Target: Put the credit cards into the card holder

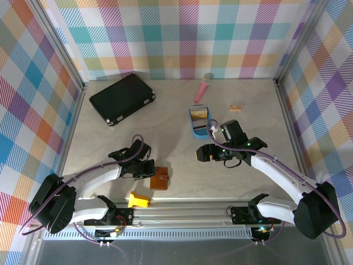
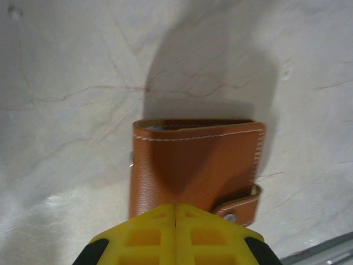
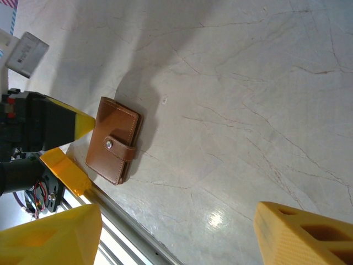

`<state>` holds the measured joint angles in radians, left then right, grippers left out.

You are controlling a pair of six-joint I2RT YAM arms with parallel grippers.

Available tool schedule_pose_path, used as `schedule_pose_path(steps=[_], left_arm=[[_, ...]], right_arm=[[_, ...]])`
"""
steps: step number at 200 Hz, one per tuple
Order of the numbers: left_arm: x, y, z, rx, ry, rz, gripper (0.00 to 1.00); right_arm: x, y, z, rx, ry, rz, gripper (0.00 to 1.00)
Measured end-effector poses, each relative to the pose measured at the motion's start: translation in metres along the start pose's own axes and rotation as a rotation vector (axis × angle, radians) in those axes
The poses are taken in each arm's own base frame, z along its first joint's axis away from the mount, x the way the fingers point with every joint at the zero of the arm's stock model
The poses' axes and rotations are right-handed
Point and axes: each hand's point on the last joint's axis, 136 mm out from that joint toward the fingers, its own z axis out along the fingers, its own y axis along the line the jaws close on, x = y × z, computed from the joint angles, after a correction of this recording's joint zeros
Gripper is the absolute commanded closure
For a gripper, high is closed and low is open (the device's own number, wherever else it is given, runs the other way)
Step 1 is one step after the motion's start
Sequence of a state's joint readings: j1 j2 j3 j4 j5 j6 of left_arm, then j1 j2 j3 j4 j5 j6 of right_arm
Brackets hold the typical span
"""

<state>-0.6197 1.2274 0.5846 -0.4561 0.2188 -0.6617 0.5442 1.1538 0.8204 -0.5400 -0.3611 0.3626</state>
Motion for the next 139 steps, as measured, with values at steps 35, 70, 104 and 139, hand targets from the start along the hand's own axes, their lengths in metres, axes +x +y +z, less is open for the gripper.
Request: schedule_pose_path(steps=[35,70,104,139], left_arm=[[0.000,0.000,0.009,0.020,-0.006,-0.002,0.97],[-0.011,-0.015,0.022,0.088,-0.025,-0.037,0.98],[-0.029,-0.031,0.031,0.136,-0.061,-0.085,0.99],[-0.054,-0.053,0.041,0.160,-0.090,-0.102,0.99]], right_arm=[[0.008,0.000,0.012,-0.032,0.066,0.030,0.27],[0.014,0.001,0.020,-0.091,0.128,0.083,0.26],[0.008,-0.006,0.017,-0.101,0.117,0.124,0.26],[-0.001,-0.010,0.011,-0.089,0.092,0.142,0.26]])
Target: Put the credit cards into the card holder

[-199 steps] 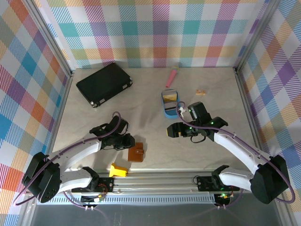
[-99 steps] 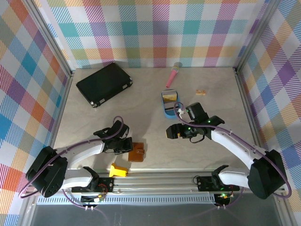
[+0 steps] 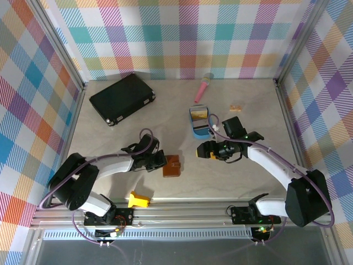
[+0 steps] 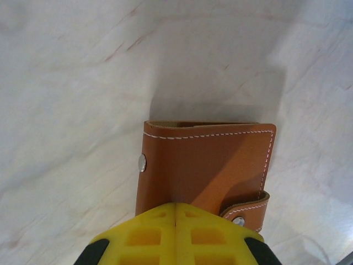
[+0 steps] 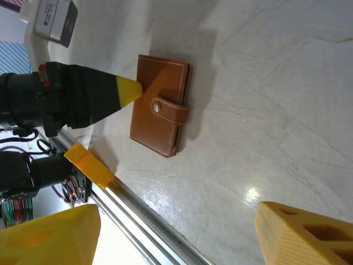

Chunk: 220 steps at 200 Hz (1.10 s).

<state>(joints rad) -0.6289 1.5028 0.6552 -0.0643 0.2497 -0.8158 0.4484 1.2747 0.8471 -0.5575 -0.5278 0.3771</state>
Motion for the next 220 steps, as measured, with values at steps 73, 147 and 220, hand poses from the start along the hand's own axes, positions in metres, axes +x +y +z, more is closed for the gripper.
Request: schedule_pose_path(steps=[73,147,220], left_arm=[[-0.012,-0.036,0.010,0.031,-0.043,0.030,0.95],[-0.040,-0.045,-0.074,0.148,-0.181,0.065,0.73],[-0.031,0.009,-0.090,0.185,-0.145,-0.032,0.38]], right_arm=[[-0.003,-0.020,-0.011,0.172,-0.011,-0.008,0.38],[-0.008,0.011,0.019,0.384,0.051,-0.163,0.46],[-0.008,0.033,0.087,0.555,0.135,-0.101,0.53]])
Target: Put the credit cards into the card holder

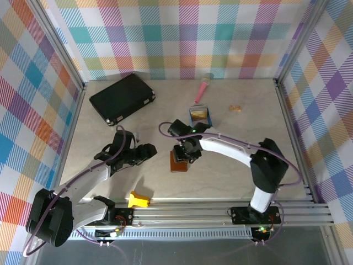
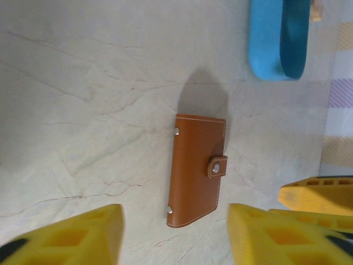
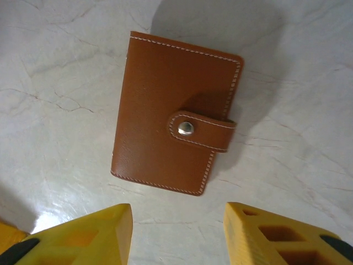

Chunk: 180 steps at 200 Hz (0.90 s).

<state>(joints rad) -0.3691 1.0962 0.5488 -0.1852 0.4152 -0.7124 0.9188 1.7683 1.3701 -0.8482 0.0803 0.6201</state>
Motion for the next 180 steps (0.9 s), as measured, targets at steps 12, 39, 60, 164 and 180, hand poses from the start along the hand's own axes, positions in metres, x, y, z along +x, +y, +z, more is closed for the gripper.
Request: schedule_pose_path(steps=[12,39,60,164,180], left_arm=[[0.001,0.003,-0.002,0.012,0.005,-0.020,0.34],[0.006,0.004,-0.004,0.038,0.027,-0.032,0.33],[0.011,0.006,-0.003,0.045,0.043,-0.038,0.33],[0.014,0.008,-0.001,0.055,0.048,-0.036,0.33],[0.014,0.008,-0.002,0.057,0.047,-0.033,0.33]], right_arm=[[-0.001,0.003,0.008,0.021,0.024,0.024,0.53],[-0.009,0.008,0.026,0.054,0.062,0.072,0.54],[-0.013,0.011,0.036,0.076,0.085,0.095,0.56],[-0.010,-0.001,0.058,0.187,0.150,0.121,0.65],[-0.008,-0.002,0.062,0.194,0.159,0.121,0.68]])
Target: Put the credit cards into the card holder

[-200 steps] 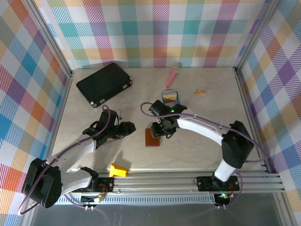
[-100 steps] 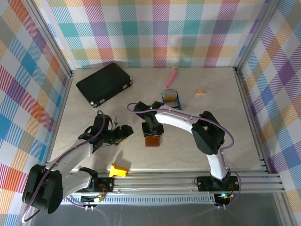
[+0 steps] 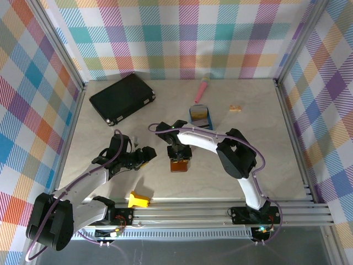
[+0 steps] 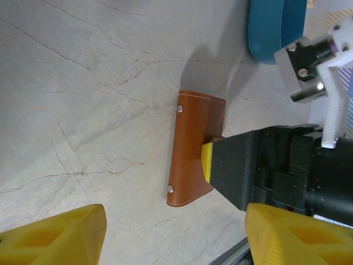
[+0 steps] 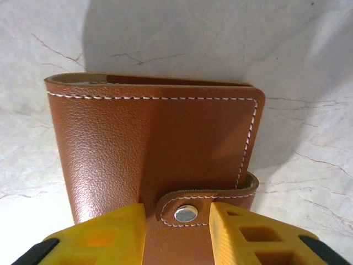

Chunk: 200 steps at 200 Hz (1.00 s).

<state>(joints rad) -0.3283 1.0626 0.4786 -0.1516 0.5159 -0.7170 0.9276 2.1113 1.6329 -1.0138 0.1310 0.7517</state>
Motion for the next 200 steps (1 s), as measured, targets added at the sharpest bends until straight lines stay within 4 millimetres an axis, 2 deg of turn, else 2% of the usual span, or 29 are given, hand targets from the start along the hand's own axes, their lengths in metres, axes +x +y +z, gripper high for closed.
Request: schedule_pose_path(steps=[34,66,79,99,142,200], left_arm=[[0.001,-0.004,0.000,0.019,0.010,0.004,0.34],[-0.001,-0.012,0.001,0.054,0.001,0.018,0.39],[0.000,-0.015,0.003,0.067,0.003,0.018,0.47],[0.007,-0.020,0.014,0.075,0.030,0.022,0.65],[0.032,-0.024,0.044,0.049,0.107,0.029,1.00],[0.029,-0.027,0.069,0.032,0.099,0.017,1.00]], right_arm=[[0.000,0.000,0.001,0.001,0.002,0.003,0.78],[0.000,-0.004,0.001,-0.015,-0.004,0.017,0.92],[0.000,-0.005,-0.001,-0.039,-0.004,0.025,0.95],[0.000,-0.003,-0.003,-0.080,-0.002,0.029,1.00],[0.001,0.000,-0.002,-0.150,0.009,0.035,1.00],[0.001,0.000,-0.001,-0.224,0.018,0.056,1.00]])
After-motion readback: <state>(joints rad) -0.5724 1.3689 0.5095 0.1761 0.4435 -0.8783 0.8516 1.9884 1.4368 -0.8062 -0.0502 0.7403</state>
